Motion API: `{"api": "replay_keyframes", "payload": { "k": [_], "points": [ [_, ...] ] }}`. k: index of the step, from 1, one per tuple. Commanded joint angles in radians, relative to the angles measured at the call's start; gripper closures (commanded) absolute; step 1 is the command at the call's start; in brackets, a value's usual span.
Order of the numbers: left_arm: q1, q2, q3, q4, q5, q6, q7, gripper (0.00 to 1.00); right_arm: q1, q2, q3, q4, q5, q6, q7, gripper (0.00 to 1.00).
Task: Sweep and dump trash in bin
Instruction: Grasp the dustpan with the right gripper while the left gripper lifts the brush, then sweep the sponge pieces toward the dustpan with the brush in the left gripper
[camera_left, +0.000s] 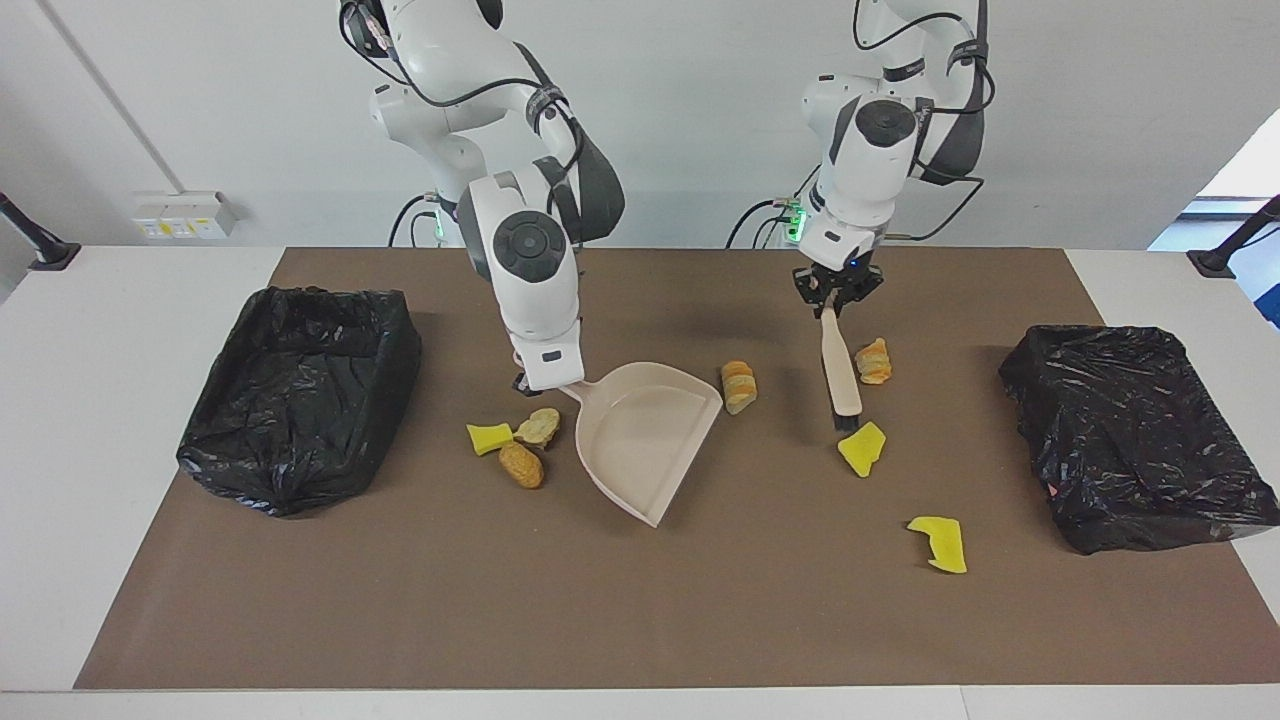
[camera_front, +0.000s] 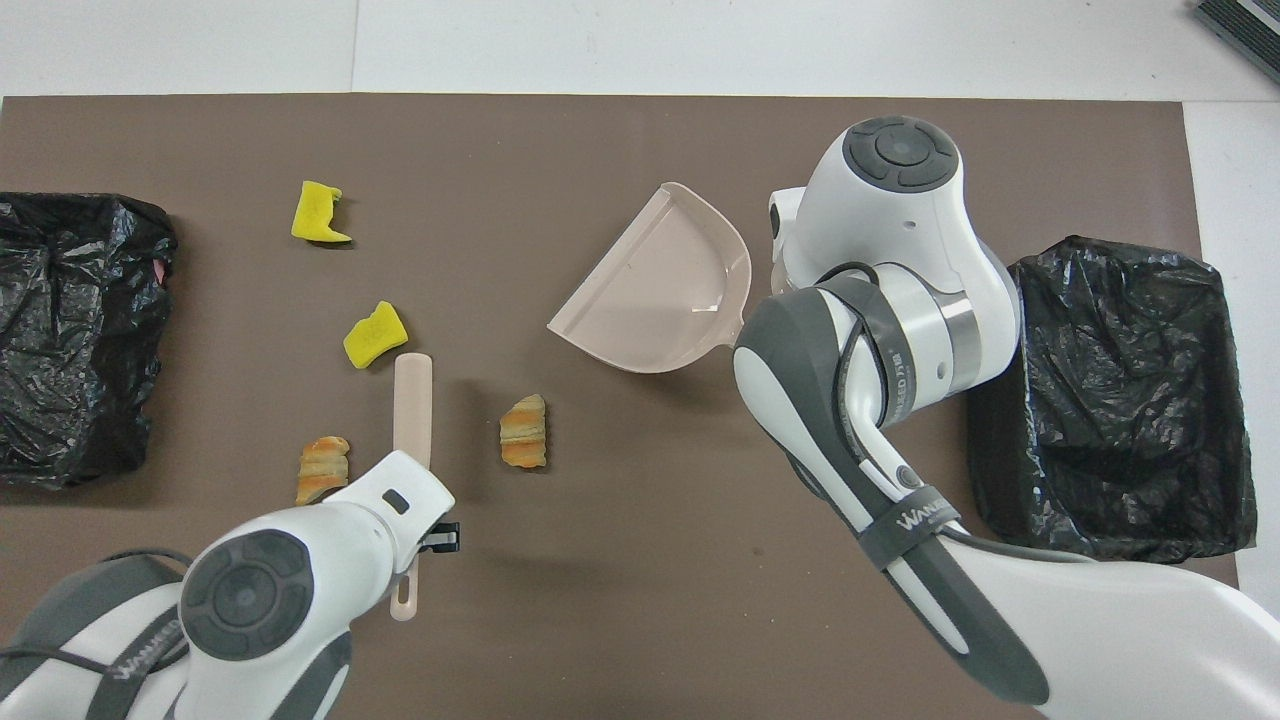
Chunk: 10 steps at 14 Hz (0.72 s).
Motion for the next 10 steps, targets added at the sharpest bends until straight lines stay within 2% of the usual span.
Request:
{"api": "replay_keyframes", "payload": {
  "k": [1,4,10],
  "points": [
    [0.090,0.115,-0.011,0.141,0.014,-0.019,0.118,1.00,0.024,-0.103,0.003,-0.162,-0.029,0.084,-0.035,1.00],
    [0.173,0.224,-0.011,0.263,0.016,-0.017,0.247,1.00,0.035,-0.160,0.003,-0.275,-0.030,0.144,-0.034,1.00],
    [0.277,0.463,-0.010,0.558,0.066,-0.038,0.364,1.00,0.069,-0.214,0.003,-0.374,-0.039,0.195,-0.034,1.00]
  ]
}}
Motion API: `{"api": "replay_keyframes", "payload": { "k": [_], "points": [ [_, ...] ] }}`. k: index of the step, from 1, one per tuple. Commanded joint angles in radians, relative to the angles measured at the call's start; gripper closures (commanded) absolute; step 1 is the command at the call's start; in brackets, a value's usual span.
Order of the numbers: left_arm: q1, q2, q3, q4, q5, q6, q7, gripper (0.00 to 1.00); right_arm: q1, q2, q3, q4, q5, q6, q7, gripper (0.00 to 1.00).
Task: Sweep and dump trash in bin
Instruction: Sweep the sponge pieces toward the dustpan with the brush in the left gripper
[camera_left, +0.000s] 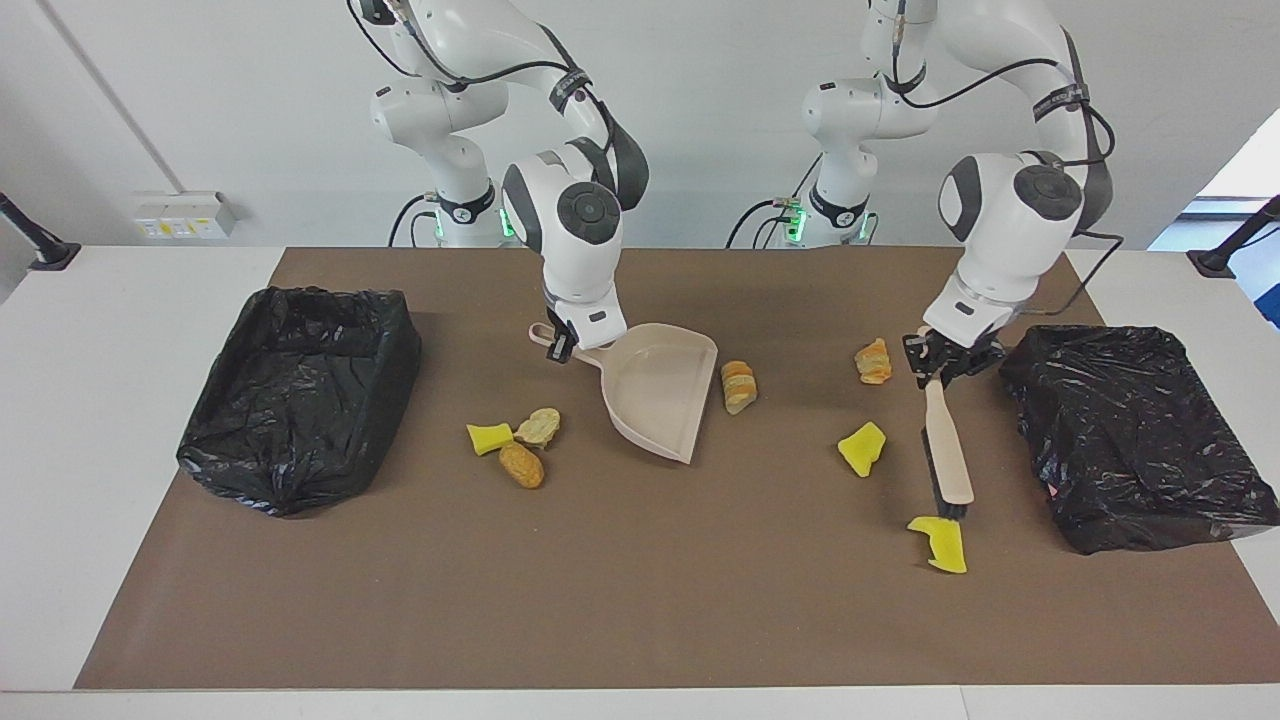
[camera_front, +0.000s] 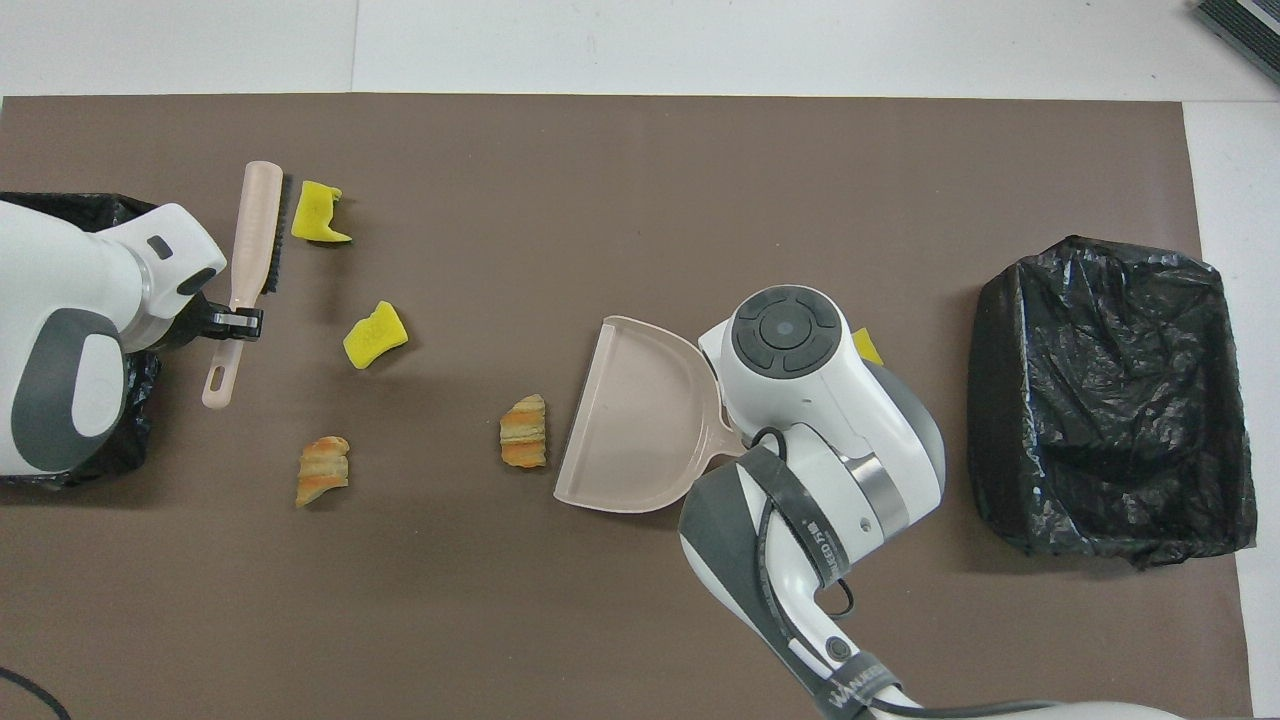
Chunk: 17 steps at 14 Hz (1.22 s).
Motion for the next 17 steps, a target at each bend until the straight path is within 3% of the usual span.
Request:
{"api": "replay_keyframes", "payload": {
  "k": [1,4,10,17],
  "points": [
    [0.050,0.135,-0.011,0.166,0.030,-0.046,0.085,1.00,0.023,-0.068,0.002,-0.097,-0.021,0.068,-0.031,1.00],
    [0.057,0.195,-0.011,0.207,0.029,-0.039,0.172,1.00,0.060,-0.100,0.002,-0.151,-0.096,0.111,0.039,1.00],
    [0.026,0.179,-0.027,0.170,0.015,-0.139,0.384,1.00,0.063,-0.108,0.003,-0.174,-0.116,0.132,0.070,1.00],
    [-0.068,0.076,-0.031,-0.017,-0.054,-0.156,0.363,1.00,0.080,-0.076,0.005,-0.159,-0.107,0.122,0.072,1.00]
  ]
}}
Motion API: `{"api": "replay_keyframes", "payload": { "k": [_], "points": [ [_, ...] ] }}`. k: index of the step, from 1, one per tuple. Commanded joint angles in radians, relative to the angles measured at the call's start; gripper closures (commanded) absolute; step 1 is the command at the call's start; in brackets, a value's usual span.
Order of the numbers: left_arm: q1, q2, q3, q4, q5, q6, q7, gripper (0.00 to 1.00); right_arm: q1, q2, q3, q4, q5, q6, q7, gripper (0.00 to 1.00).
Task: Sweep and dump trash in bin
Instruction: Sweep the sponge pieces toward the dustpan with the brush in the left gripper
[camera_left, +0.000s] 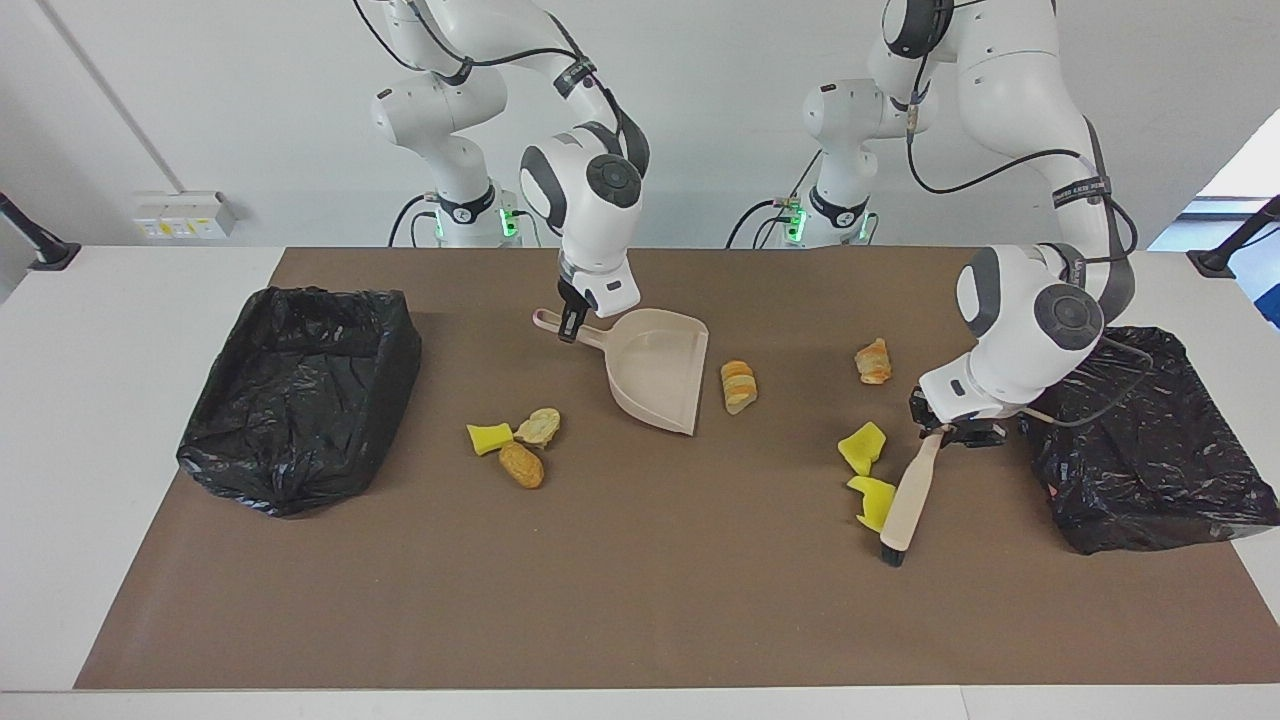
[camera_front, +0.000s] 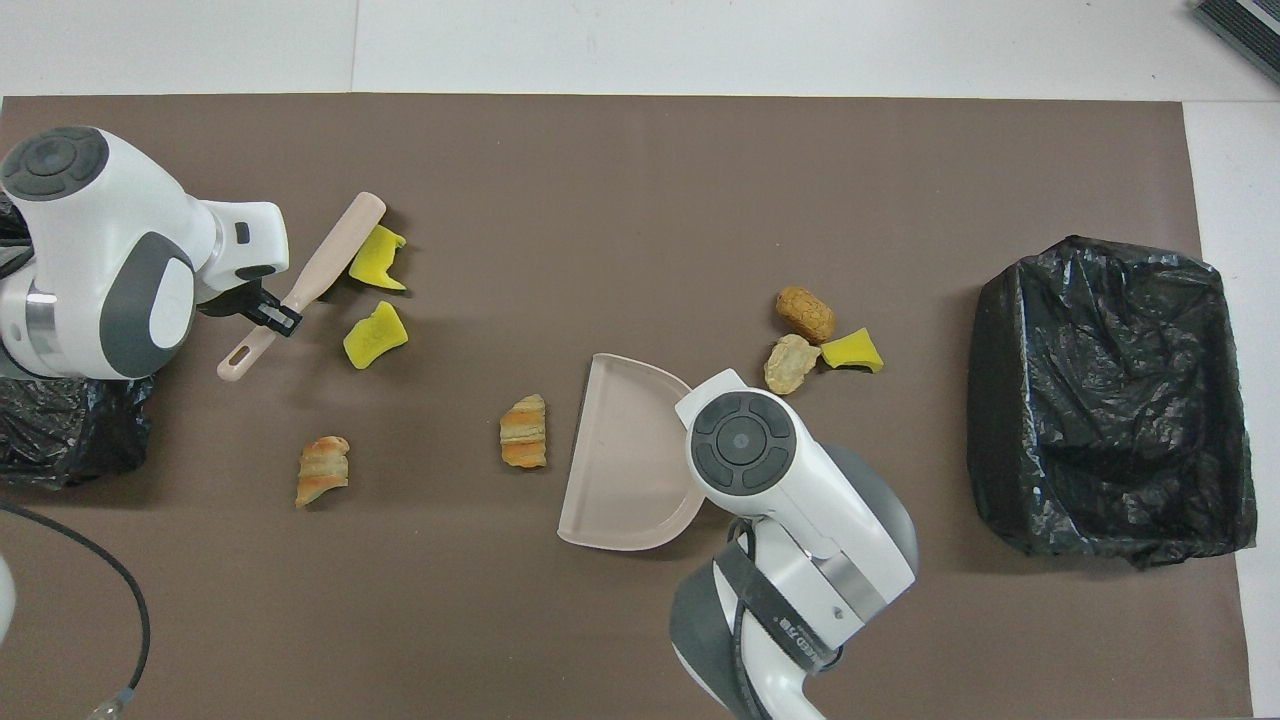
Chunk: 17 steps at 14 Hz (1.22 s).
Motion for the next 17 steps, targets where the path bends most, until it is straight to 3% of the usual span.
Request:
{"api": "replay_keyframes", "payload": {
  "k": [1,8,12,17],
  "points": [
    [-0.043,-0.082,0.011,-0.126,-0.032,-0.003,-0.023,1.00,0.003,-0.001,0.004,-0.007,-0.013,0.014,0.019,1.00],
    [-0.243,-0.140,0.011,-0.177,-0.142,-0.117,-0.201,1.00,0.003,-0.001,0.004,-0.010,-0.010,0.002,0.011,1.00],
    [-0.301,-0.181,0.010,-0.230,-0.238,-0.184,-0.212,1.00,0.003,-0.001,0.004,-0.010,0.007,0.002,0.011,1.00],
    [-0.387,-0.224,0.010,-0.218,-0.460,-0.236,-0.236,1.00,0.002,-0.001,0.004,-0.010,0.007,0.002,0.011,1.00]
  ]
}}
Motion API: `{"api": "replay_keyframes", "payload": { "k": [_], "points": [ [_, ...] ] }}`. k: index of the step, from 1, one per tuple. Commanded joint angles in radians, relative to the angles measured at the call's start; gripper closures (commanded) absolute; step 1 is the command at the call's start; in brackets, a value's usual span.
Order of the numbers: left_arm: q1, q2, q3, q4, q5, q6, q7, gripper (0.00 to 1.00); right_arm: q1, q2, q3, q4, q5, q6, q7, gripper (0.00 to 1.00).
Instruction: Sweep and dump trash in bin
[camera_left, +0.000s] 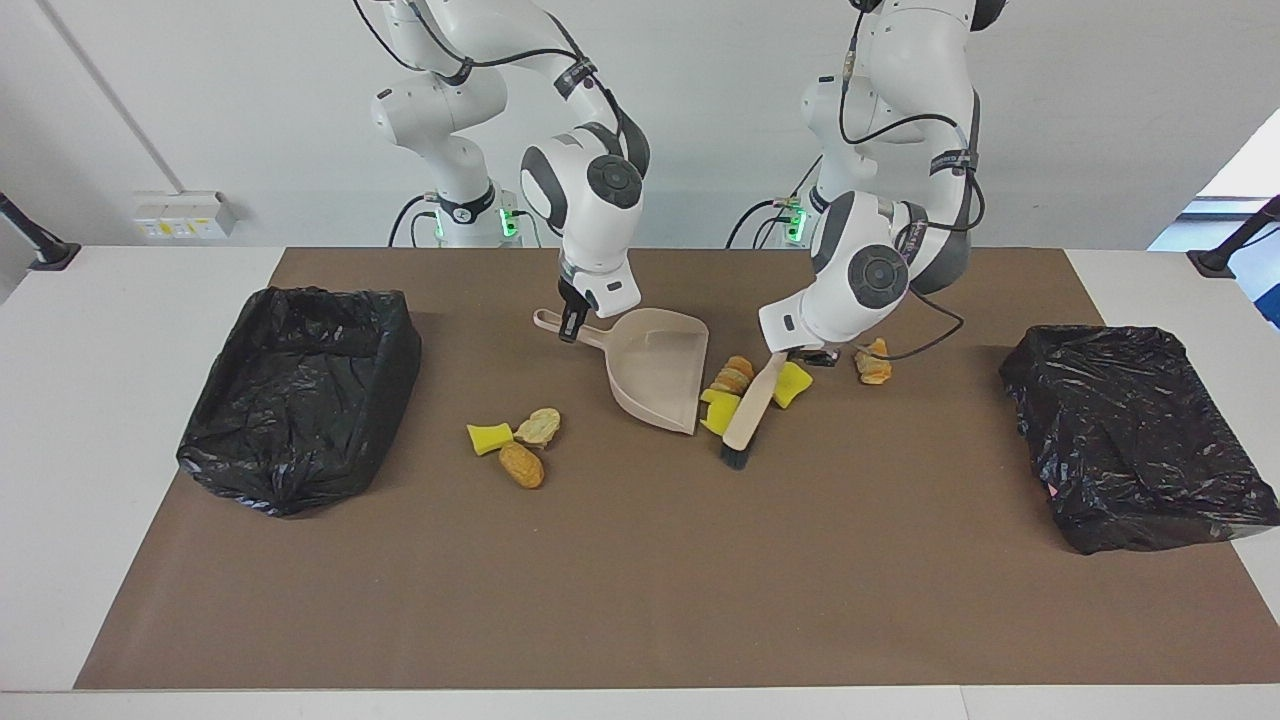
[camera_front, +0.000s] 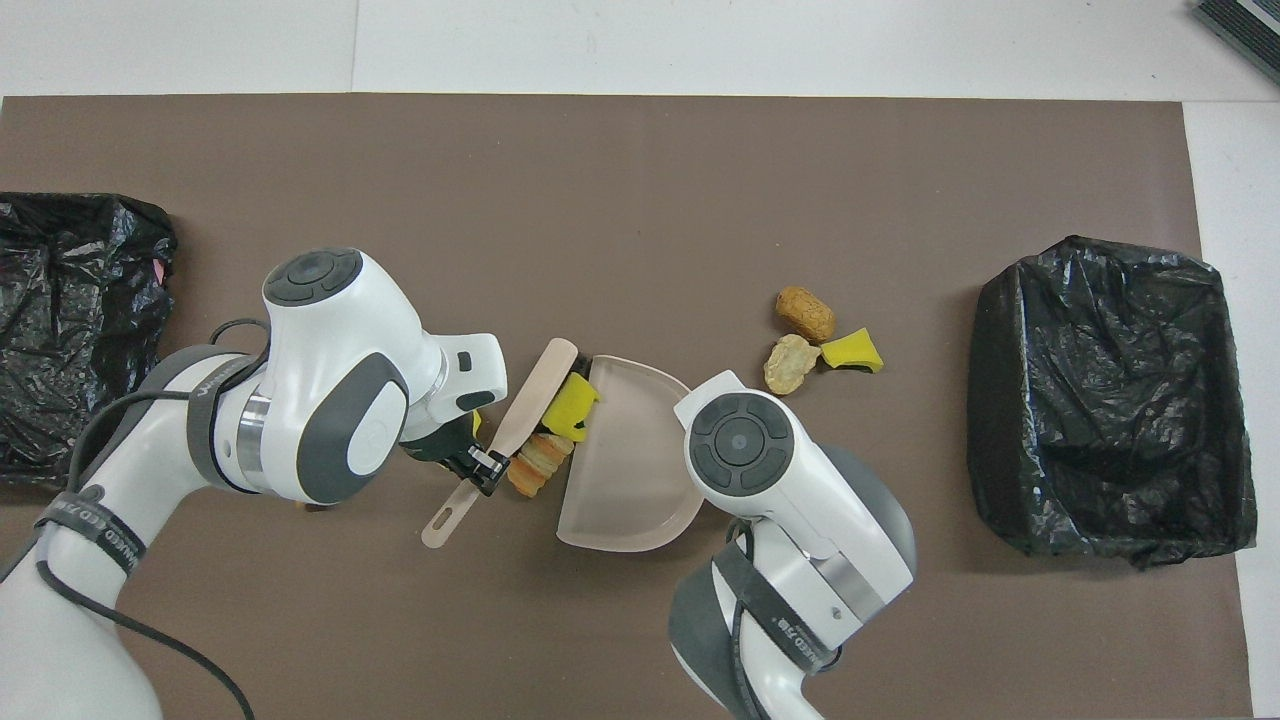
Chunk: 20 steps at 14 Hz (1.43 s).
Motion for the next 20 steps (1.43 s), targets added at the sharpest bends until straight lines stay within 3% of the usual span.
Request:
{"api": "replay_keyframes", "payload": {
  "k": [1,6,9,11,15,18,20],
  "points": [
    [-0.060,-0.054,0.019,-0.013,-0.055,-0.009,-0.050,1.00,0.002,-0.003,0.004,-0.008,0.006,0.002,0.011,1.00],
    [0.035,-0.137,0.041,0.027,-0.035,-0.050,-0.139,1.00,-0.001,-0.003,0.004,-0.011,0.007,0.001,0.011,1.00],
    [0.144,-0.169,0.039,0.024,0.078,-0.107,-0.226,1.00,-0.007,0.000,0.004,-0.011,0.012,-0.015,0.009,1.00],
    [0.164,-0.192,0.039,-0.001,0.193,-0.140,-0.346,1.00,-0.007,0.000,0.004,-0.011,0.015,-0.016,0.009,1.00],
    [0.197,-0.264,0.039,-0.109,0.326,-0.145,-0.567,1.00,-0.012,0.008,0.004,-0.011,0.017,-0.015,0.009,1.00],
    [0.204,-0.385,0.039,-0.295,0.379,-0.099,-0.704,1.00,-0.012,0.010,0.004,-0.011,0.015,-0.012,0.009,1.00],
    [0.219,-0.506,0.039,-0.450,0.443,-0.070,-0.727,1.00,-0.012,0.019,0.004,-0.011,0.017,-0.007,0.011,1.00]
  ]
}}
